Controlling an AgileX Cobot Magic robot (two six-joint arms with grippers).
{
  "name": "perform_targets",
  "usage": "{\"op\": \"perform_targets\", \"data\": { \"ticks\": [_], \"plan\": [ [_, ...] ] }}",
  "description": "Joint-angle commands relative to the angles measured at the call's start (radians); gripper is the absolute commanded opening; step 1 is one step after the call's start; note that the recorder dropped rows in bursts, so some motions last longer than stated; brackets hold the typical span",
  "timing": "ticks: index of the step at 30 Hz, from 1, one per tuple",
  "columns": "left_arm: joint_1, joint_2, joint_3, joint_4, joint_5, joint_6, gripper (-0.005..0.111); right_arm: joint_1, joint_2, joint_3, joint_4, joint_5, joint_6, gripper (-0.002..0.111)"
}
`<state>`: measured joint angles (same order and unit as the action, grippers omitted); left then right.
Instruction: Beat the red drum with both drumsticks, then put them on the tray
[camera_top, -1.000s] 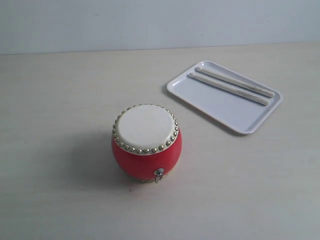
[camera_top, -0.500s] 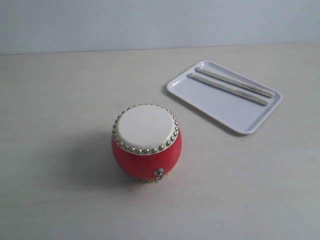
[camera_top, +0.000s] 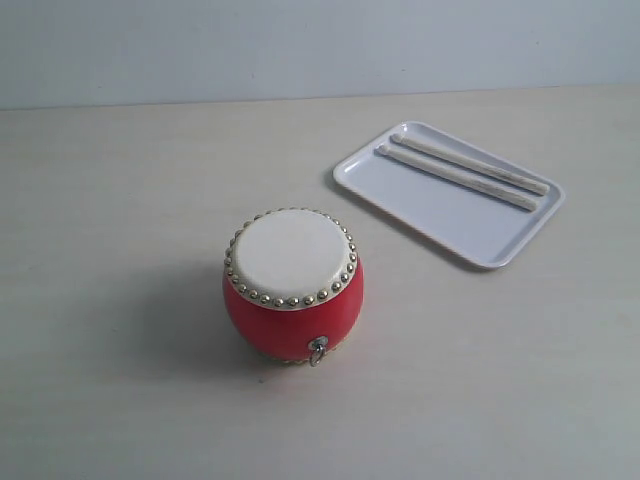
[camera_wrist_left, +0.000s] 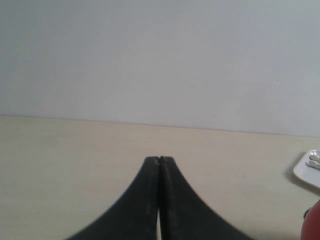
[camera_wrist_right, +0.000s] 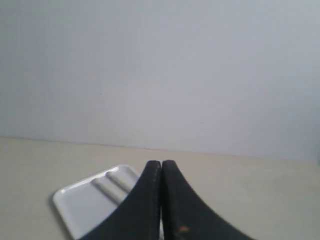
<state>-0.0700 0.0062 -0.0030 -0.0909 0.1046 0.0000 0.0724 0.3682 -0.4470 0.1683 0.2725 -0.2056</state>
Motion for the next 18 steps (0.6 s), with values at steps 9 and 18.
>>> {"op": "perform_targets", "data": {
  "ticks": [9,18],
  "plan": [
    [0.001,-0.006,0.003,0.0,-0.004,-0.006,0.0,-0.162,-0.259,0.238,0.017,-0.253,-0.006,0.0],
    [0.001,-0.006,0.003,0.0,-0.004,-0.006,0.0,-0.051,-0.368,0.411,0.039,-0.258,0.051,0.0]
  ]
}}
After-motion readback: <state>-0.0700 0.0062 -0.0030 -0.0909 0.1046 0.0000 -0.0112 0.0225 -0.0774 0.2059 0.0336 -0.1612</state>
